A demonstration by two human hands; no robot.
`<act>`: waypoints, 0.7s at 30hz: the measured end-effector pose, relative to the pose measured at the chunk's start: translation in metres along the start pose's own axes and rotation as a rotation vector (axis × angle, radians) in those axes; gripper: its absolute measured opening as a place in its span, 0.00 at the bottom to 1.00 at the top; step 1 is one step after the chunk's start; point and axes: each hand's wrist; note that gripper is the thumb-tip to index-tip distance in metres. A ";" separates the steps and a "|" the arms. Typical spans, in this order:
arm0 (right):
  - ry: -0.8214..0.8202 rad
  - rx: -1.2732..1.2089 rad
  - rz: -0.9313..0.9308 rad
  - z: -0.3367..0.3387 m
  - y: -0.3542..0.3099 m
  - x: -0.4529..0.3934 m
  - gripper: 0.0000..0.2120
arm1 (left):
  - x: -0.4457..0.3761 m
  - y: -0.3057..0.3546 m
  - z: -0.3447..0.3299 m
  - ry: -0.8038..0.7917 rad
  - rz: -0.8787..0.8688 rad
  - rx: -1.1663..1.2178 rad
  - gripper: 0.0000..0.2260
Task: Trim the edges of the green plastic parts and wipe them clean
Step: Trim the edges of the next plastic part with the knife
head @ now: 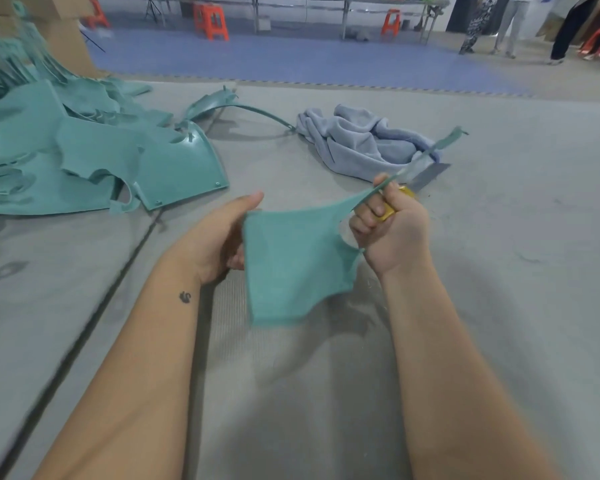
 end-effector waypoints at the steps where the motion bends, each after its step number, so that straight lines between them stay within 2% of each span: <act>1: -0.031 0.028 -0.031 -0.002 0.002 0.000 0.13 | 0.001 0.000 -0.002 -0.017 0.035 -0.023 0.14; 3: -0.059 0.073 -0.078 -0.005 0.005 0.000 0.12 | 0.004 -0.001 -0.001 -0.056 0.054 -0.072 0.13; 5: -0.016 0.131 -0.101 -0.008 0.006 -0.002 0.11 | 0.007 -0.002 0.000 -0.096 -0.006 -0.107 0.09; 7: 0.088 0.231 -0.119 -0.009 0.008 -0.005 0.12 | 0.005 -0.003 -0.001 -0.037 -0.104 -0.004 0.06; 10: 0.198 0.370 -0.131 -0.010 0.011 -0.007 0.12 | -0.002 0.000 -0.006 0.104 -0.206 0.270 0.08; 14: 0.005 0.433 -0.205 -0.021 0.016 -0.001 0.20 | -0.010 -0.005 -0.017 0.113 -0.272 0.535 0.10; 16: -0.087 0.513 -0.152 -0.031 0.027 0.005 0.13 | -0.011 -0.010 -0.026 0.079 -0.276 0.627 0.09; 17: -0.096 0.542 -0.103 -0.035 0.033 0.007 0.08 | -0.011 -0.013 -0.030 0.055 -0.284 0.633 0.09; 19: -0.028 0.554 -0.023 -0.040 0.041 0.008 0.08 | -0.011 -0.017 -0.038 0.031 -0.282 0.565 0.09; 21: 0.074 0.501 0.049 -0.038 0.037 0.006 0.08 | -0.009 -0.017 -0.046 0.096 -0.234 0.358 0.07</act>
Point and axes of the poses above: each hand's wrist, its own x-axis away from the middle knuckle, its own z-axis out of the back of the hand, y = z × x, and after that the axes turned 14 degrees about x, right-handed
